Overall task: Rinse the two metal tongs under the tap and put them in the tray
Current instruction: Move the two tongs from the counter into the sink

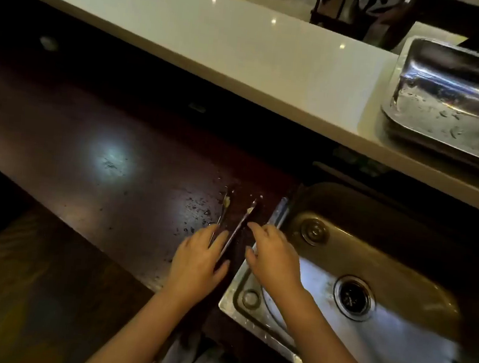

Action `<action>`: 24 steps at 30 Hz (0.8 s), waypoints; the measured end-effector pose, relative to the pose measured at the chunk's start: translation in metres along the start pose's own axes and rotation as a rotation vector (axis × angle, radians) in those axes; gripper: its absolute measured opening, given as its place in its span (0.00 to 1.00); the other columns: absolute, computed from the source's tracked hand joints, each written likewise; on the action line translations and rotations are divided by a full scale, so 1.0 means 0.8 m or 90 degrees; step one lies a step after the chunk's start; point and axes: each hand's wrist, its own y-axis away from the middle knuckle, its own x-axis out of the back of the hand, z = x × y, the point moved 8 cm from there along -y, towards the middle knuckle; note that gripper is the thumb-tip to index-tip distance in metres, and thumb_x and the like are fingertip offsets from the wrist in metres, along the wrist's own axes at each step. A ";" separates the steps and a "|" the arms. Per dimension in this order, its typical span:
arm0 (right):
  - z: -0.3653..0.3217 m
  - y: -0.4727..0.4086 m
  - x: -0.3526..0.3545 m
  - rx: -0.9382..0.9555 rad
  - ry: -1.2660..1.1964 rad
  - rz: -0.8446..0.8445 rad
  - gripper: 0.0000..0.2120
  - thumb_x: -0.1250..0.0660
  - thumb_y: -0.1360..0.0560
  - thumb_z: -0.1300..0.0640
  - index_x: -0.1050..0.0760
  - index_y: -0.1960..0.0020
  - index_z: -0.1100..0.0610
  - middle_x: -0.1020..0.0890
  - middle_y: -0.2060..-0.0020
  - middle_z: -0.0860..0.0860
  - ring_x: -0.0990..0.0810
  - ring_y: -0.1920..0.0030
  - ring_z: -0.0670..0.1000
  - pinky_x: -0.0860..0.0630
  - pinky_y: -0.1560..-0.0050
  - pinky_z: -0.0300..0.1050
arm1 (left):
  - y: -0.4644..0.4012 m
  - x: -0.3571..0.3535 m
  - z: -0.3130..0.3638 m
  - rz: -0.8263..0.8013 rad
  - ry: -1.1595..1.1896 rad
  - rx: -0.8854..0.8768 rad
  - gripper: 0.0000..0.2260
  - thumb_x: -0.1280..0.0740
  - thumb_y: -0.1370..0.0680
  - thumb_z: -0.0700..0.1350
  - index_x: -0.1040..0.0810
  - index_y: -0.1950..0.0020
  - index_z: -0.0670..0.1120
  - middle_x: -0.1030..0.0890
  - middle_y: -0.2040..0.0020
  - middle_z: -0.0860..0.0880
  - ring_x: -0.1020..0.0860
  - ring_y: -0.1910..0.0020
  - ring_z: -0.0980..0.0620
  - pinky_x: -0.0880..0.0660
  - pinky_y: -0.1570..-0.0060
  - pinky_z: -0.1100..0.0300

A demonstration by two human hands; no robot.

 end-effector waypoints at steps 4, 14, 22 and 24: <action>-0.012 -0.020 -0.017 0.002 -0.012 -0.002 0.26 0.39 0.24 0.53 0.41 0.28 0.49 0.28 0.39 0.54 0.28 0.39 0.55 0.25 0.47 0.50 | -0.011 -0.013 -0.019 -0.027 -0.013 0.010 0.27 0.34 0.29 0.54 0.32 0.32 0.45 0.28 0.32 0.42 0.26 0.38 0.45 0.25 0.45 0.50; -0.012 -0.042 -0.065 -0.035 0.050 -0.072 0.20 0.42 0.23 0.48 0.32 0.33 0.52 0.27 0.41 0.56 0.28 0.41 0.57 0.28 0.45 0.52 | -0.025 -0.050 -0.034 -0.155 0.012 0.049 0.24 0.36 0.27 0.55 0.34 0.35 0.47 0.30 0.38 0.46 0.29 0.41 0.47 0.24 0.57 0.53; 0.004 -0.045 -0.058 -0.102 -0.179 -0.032 0.12 0.38 0.24 0.55 0.24 0.42 0.56 0.24 0.45 0.55 0.23 0.47 0.54 0.27 0.49 0.45 | -0.033 -0.062 -0.027 -0.191 0.173 0.042 0.28 0.32 0.27 0.47 0.36 0.30 0.44 0.33 0.35 0.46 0.24 0.43 0.47 0.24 0.47 0.57; 0.014 -0.039 -0.047 -0.157 -0.273 0.026 0.13 0.36 0.25 0.57 0.27 0.41 0.54 0.23 0.48 0.52 0.22 0.51 0.51 0.26 0.52 0.41 | -0.033 -0.060 -0.020 -0.174 0.221 0.036 0.29 0.31 0.28 0.46 0.36 0.30 0.44 0.33 0.34 0.46 0.25 0.42 0.48 0.27 0.45 0.63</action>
